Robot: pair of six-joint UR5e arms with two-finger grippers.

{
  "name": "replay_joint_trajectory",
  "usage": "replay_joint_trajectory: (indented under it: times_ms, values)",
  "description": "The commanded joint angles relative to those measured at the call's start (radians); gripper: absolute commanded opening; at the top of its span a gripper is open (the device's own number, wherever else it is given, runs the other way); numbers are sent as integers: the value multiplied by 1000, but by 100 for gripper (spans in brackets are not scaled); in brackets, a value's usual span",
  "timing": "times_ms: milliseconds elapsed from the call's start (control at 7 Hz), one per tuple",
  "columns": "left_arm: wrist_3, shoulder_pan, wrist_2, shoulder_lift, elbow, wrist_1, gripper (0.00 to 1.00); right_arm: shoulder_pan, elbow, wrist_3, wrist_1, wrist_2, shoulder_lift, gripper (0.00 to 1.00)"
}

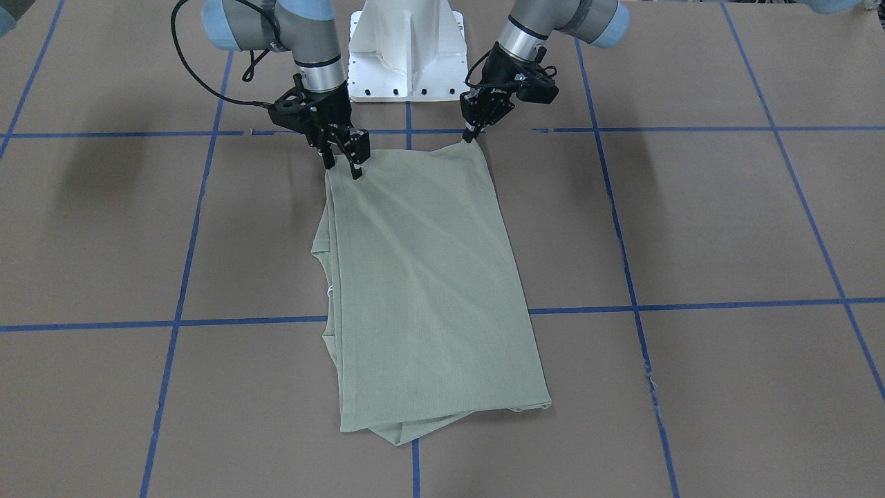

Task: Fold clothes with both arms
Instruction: 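Lower both grippers onto the near corners and grasp the shirt edge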

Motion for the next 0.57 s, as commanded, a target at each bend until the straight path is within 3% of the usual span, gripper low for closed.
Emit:
replay_joint_trajectory:
  times_ms: [0,143,286,429]
  values:
    - [0,0,0,0,0,0,0,-4,-14,0,-1,-8,-1,73]
    - [0,0,0,0,0,0,0,-5,-28,1,1,-36,8,43]
    - [0,0,0,0,-1,0,0,-2,-33,6,1,-40,17,0]
    - [0,0,0,0,0,0,0,7,-30,7,1,-40,31,0]
